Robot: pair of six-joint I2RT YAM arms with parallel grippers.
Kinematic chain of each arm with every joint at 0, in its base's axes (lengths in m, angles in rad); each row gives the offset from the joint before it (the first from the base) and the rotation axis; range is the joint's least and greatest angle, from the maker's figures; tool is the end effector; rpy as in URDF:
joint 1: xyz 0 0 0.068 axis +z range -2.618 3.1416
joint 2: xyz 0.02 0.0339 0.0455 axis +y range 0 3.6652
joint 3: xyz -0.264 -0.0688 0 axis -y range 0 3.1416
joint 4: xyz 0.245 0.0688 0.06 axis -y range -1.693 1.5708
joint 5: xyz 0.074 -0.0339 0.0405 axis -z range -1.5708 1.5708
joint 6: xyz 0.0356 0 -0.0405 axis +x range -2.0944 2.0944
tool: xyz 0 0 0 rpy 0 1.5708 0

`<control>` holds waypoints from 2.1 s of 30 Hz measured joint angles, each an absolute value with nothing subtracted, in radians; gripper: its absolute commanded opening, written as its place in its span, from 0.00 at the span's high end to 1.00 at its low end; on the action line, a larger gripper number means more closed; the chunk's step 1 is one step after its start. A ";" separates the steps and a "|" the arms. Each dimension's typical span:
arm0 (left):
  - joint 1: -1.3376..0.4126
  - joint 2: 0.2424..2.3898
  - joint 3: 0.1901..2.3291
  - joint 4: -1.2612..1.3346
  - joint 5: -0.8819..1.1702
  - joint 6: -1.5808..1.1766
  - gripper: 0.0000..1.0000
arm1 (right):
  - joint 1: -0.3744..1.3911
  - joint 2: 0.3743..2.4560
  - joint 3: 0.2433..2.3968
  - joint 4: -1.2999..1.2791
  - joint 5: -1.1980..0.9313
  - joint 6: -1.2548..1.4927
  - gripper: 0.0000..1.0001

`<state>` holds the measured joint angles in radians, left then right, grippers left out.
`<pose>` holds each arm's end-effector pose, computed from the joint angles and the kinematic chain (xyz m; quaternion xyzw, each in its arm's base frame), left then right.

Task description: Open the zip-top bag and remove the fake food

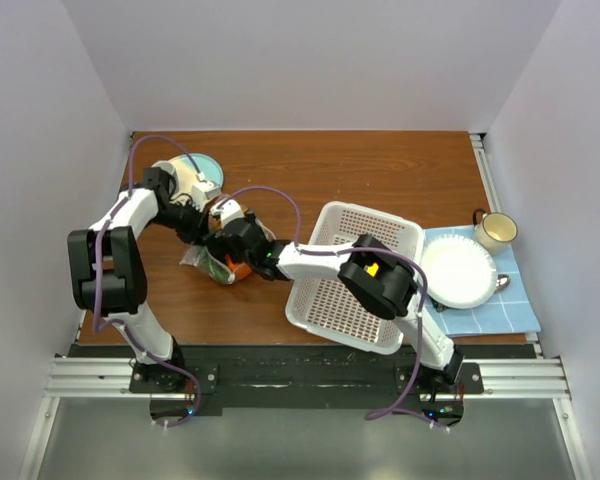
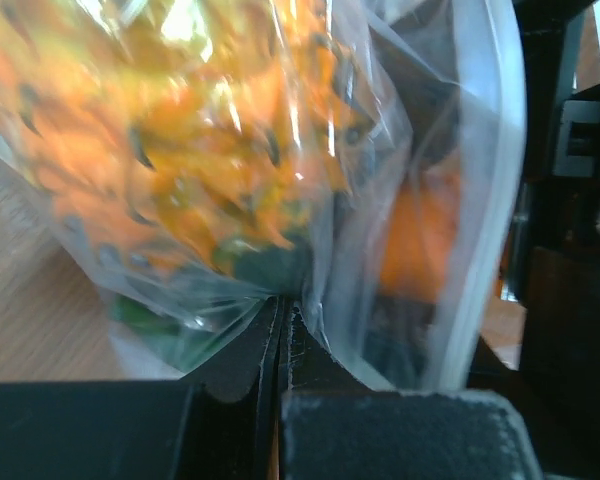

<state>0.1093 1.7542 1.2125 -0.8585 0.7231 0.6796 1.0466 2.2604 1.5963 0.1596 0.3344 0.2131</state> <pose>0.3267 0.0122 0.1989 0.2911 0.8858 -0.2947 0.2090 0.2664 0.4375 0.1614 -0.2664 0.8108 0.1794 0.4894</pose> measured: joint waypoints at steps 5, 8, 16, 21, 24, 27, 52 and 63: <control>0.102 1.758 1.213 -0.876 0.722 0.696 1.00 | 1.053 2.267 1.610 0.120 0.371 0.194 0.22; 0.102 1.758 1.212 -0.877 0.720 0.696 1.00 | 1.050 2.244 1.569 0.141 0.360 0.190 0.57; 0.098 1.758 1.176 -0.842 0.687 0.682 1.00 | 1.045 2.112 1.390 0.169 0.283 0.204 0.89; 0.111 1.762 1.164 -0.799 0.631 0.669 1.00 | 1.038 2.001 1.289 0.112 0.209 0.200 0.89; 0.126 1.768 1.155 -0.771 0.606 0.665 1.00 | 1.033 1.934 1.267 0.068 0.163 0.200 0.89; 0.136 1.769 1.127 -0.741 0.585 0.664 1.00 | 1.031 1.882 1.265 0.036 0.122 0.203 0.89; 0.137 1.761 1.041 -0.651 0.550 0.647 1.00 | 1.016 1.852 1.292 -0.181 -0.073 0.202 0.05; 0.137 1.756 1.036 -0.648 0.550 0.647 1.00 | 1.024 1.982 1.434 -0.186 -0.073 0.201 0.15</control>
